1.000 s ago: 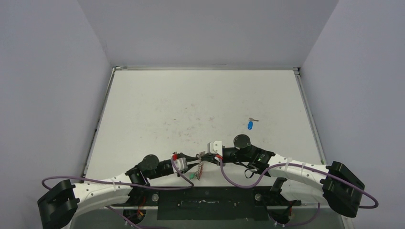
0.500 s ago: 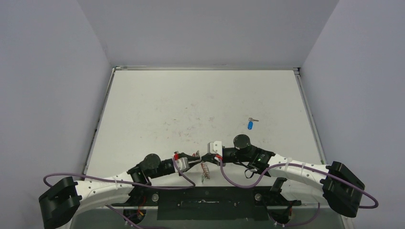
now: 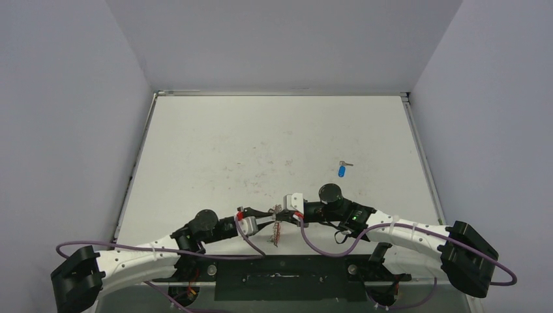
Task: Put the keys on the keyring
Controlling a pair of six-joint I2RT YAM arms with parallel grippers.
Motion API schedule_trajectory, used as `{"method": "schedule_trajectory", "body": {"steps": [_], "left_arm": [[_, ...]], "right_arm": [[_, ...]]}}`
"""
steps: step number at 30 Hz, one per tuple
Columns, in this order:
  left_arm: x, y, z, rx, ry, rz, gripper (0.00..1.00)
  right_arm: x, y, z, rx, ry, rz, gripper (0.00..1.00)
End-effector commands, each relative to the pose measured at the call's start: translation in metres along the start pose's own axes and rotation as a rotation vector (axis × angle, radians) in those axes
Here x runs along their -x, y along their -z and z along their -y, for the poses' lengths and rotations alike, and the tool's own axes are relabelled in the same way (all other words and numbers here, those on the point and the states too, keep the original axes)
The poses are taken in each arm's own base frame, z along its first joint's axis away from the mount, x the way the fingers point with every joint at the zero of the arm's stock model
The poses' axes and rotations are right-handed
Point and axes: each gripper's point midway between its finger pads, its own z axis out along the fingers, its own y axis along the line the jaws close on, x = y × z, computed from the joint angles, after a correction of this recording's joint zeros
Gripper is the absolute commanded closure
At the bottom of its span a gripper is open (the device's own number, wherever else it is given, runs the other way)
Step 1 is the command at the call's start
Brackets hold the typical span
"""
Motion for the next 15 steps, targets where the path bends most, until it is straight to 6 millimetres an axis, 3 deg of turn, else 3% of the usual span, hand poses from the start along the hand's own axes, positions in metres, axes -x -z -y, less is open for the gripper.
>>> {"method": "schedule_trajectory", "body": {"steps": [1,7,15], "left_arm": [[0.025,0.002,-0.004,0.004,-0.031,0.051,0.76],[0.027,0.012,-0.009,0.046,-0.041,0.056,0.77],[0.027,0.003,-0.004,0.001,-0.045,0.051,0.76]], "right_arm": [[0.032,0.002,0.008,-0.01,0.075,0.09,1.0],[0.032,0.002,0.009,-0.011,0.075,0.088,1.0],[0.034,0.001,0.009,-0.008,0.073,0.091,1.0]]}}
